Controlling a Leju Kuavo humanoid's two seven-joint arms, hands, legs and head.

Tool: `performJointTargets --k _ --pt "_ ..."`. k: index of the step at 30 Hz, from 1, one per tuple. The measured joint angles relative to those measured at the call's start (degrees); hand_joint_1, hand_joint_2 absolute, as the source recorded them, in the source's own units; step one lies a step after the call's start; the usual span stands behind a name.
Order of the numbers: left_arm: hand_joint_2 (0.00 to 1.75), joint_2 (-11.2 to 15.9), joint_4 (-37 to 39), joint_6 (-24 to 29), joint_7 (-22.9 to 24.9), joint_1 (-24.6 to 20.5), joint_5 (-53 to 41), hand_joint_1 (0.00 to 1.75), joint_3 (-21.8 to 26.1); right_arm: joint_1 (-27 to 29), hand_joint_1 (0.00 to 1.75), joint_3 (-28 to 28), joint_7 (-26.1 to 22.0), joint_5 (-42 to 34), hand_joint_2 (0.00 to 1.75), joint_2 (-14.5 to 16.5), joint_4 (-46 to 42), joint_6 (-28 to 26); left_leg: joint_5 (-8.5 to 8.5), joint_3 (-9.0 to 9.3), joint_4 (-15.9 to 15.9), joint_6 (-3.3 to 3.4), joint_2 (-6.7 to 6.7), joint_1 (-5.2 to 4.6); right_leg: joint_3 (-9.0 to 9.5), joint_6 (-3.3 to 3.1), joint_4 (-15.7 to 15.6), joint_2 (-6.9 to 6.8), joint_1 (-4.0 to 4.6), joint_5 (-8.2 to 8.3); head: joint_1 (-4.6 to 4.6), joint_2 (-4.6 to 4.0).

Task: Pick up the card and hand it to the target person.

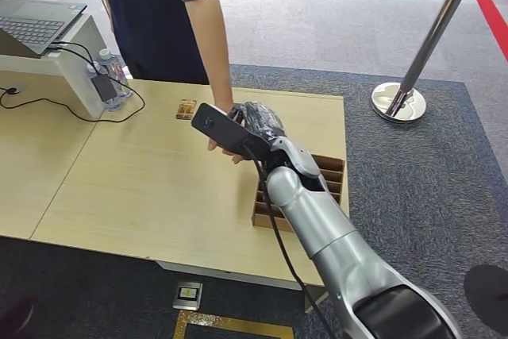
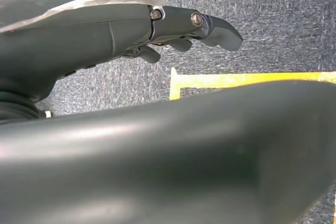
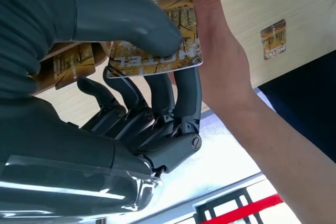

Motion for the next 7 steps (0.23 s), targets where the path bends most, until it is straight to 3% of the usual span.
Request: performJointTargets --k 7 --pt "0.0 -0.02 0.01 0.28 0.13 -0.06 0.37 0.0 0.0 -1.71 1.39 2.65 0.82 -1.92 1.75 0.02 -0.02 -0.02 0.0 -0.02 0.0 0.0 0.0 0.0 -0.01 0.0 0.0 0.0 0.0 0.0 0.0 0.0"
